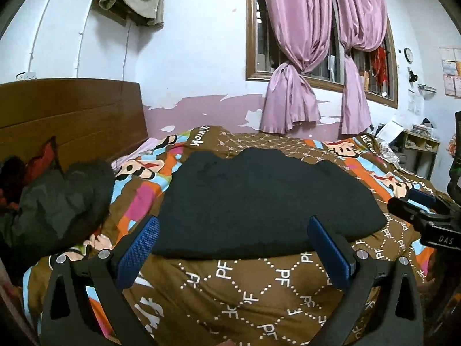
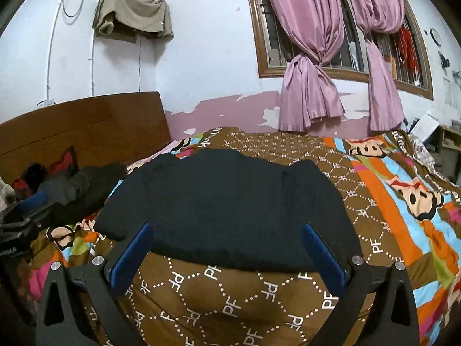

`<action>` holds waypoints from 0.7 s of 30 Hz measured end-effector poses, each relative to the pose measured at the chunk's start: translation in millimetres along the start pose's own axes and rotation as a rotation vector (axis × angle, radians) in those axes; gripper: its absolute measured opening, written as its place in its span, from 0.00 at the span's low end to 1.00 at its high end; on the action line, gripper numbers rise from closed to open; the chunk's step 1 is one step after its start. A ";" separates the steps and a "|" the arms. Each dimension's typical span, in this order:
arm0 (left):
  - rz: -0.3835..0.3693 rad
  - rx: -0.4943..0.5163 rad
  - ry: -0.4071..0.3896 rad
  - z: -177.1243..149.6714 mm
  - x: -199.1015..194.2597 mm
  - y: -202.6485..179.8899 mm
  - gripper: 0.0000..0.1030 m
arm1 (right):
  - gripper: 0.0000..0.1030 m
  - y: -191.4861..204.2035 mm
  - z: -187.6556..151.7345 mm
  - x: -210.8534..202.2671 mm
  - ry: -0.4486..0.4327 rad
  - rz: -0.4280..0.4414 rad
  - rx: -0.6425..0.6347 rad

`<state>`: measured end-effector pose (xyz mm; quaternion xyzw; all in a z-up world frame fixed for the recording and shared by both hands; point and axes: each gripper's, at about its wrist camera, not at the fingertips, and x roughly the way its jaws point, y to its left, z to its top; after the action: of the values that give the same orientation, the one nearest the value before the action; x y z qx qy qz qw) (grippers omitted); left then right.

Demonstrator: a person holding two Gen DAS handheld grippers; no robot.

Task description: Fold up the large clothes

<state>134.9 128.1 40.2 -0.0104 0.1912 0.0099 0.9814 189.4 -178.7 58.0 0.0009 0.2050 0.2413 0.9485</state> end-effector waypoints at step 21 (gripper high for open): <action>0.041 -0.033 0.082 -18.6 7.4 12.2 0.98 | 1.00 3.1 -13.1 10.0 0.043 -0.023 -0.017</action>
<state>134.4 139.9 20.1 -0.0232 0.2312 0.0326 0.9721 190.9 -172.6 42.4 -0.0145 0.2232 0.2323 0.9466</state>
